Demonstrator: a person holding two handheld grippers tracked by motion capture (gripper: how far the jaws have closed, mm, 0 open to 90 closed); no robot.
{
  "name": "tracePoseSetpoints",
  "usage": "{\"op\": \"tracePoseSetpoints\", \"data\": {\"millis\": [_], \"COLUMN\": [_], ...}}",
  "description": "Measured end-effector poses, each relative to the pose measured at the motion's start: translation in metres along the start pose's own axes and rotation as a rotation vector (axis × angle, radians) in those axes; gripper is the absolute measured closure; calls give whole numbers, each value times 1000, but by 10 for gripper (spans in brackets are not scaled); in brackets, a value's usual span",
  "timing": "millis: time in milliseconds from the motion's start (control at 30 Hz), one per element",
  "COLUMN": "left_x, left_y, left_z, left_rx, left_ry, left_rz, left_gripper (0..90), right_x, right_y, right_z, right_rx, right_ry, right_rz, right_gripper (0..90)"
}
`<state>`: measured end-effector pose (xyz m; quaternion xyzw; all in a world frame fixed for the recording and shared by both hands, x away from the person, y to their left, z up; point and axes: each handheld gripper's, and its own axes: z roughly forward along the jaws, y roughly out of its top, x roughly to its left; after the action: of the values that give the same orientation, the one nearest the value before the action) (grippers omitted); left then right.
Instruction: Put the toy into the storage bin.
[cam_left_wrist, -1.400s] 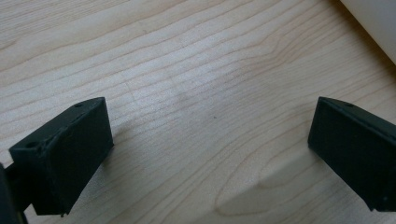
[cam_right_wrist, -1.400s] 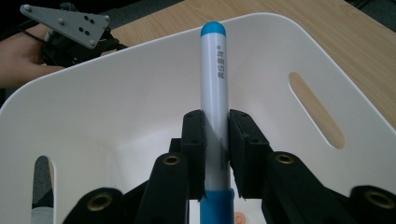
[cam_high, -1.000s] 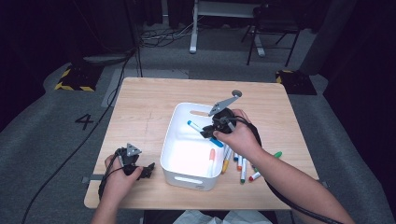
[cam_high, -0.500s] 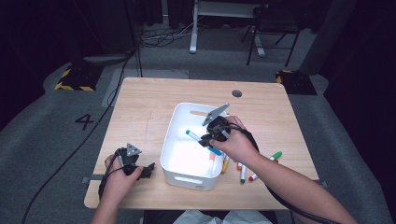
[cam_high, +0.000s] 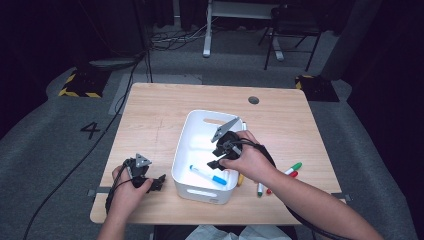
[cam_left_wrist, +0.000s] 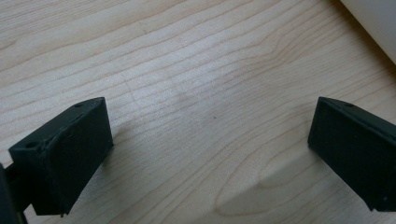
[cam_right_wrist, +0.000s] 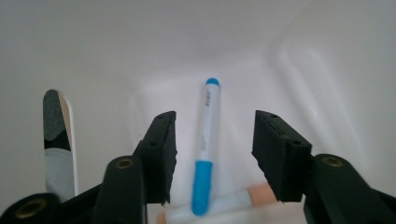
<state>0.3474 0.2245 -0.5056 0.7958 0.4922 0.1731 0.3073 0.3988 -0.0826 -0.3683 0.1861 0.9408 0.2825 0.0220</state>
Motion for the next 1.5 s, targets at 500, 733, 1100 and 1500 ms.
{"op": "tracePoseSetpoints", "data": {"millis": [500, 733, 1100, 1500], "left_x": [0, 0, 0, 0], "left_y": [2, 2, 2, 2], "left_z": [2, 2, 2, 2], "left_rx": [2, 3, 2, 1], "left_ry": [-3, -8, -7, -6], "left_rz": [-1, -4, -4, -3], "left_gripper": [2, 2, 2, 2], "right_x": [-23, -40, -64, -101], "right_y": [-21, -45, -81, -131], "right_z": [-58, -81, -95, -79], "right_rx": [-147, -178, -188, -138], "right_ry": [-71, -128, -170, -236], "right_rz": [54, 109, 196, 312], "right_gripper": [436, 444, 454, 458]}}
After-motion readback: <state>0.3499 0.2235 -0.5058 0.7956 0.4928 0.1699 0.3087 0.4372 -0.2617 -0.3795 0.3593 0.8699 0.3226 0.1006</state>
